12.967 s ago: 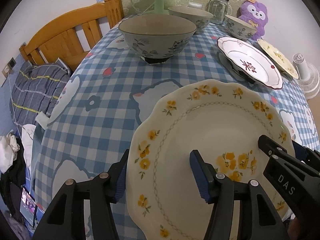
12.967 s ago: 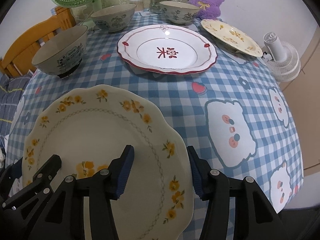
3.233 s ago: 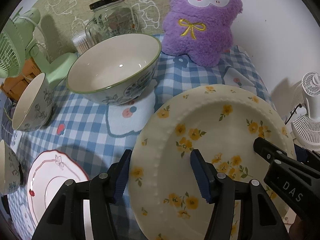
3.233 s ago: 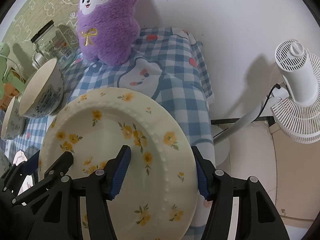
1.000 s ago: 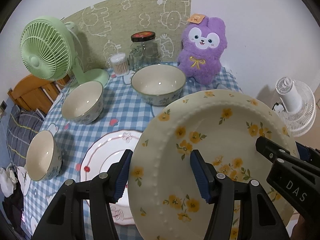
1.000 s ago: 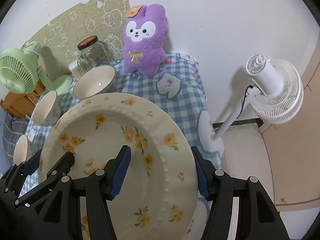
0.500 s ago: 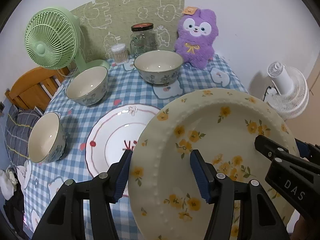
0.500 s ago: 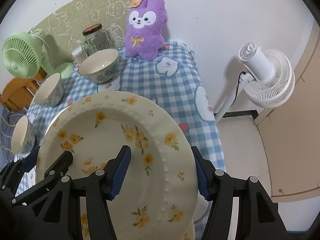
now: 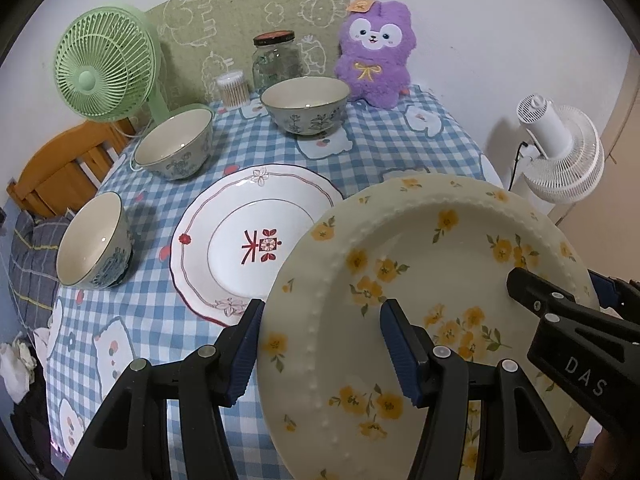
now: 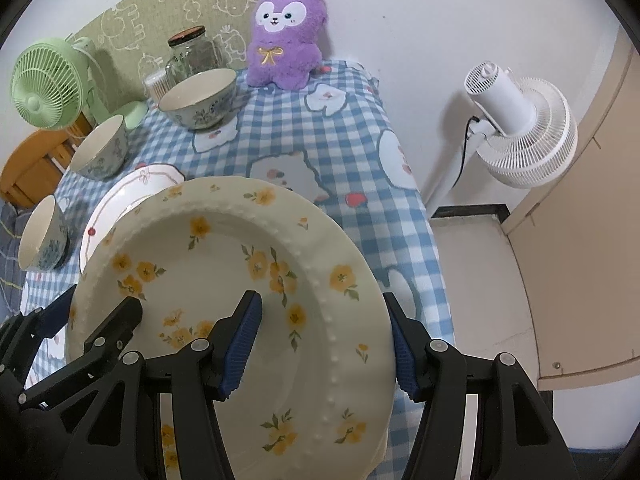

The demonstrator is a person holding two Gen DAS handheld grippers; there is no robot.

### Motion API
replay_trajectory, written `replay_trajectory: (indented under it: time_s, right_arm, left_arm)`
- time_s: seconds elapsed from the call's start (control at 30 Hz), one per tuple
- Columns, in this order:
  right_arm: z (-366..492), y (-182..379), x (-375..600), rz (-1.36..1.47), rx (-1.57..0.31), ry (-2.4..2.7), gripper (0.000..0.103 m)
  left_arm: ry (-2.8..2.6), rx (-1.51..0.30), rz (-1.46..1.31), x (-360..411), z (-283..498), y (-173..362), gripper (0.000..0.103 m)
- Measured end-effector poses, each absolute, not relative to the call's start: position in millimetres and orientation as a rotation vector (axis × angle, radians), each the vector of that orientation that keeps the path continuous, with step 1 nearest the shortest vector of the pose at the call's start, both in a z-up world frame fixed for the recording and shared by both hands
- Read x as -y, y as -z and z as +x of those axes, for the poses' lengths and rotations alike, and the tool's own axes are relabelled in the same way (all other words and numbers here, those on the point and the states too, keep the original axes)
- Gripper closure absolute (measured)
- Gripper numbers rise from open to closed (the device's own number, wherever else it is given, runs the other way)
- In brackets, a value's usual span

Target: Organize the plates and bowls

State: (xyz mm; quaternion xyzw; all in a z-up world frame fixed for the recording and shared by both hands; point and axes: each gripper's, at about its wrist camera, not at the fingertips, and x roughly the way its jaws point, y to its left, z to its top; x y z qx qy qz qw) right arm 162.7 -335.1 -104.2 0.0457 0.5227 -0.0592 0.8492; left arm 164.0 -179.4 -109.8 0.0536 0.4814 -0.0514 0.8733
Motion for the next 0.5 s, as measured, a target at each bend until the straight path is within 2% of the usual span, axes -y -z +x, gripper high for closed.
replay_trajectory:
  time_s: [0.5]
  right_arm:
    - [137.3,123.8,340.7,0.092,-1.145,0.147,0.04]
  left_arm:
    - [0.152,-1.041,0.135,188.6,138.2,128.5,0.043]
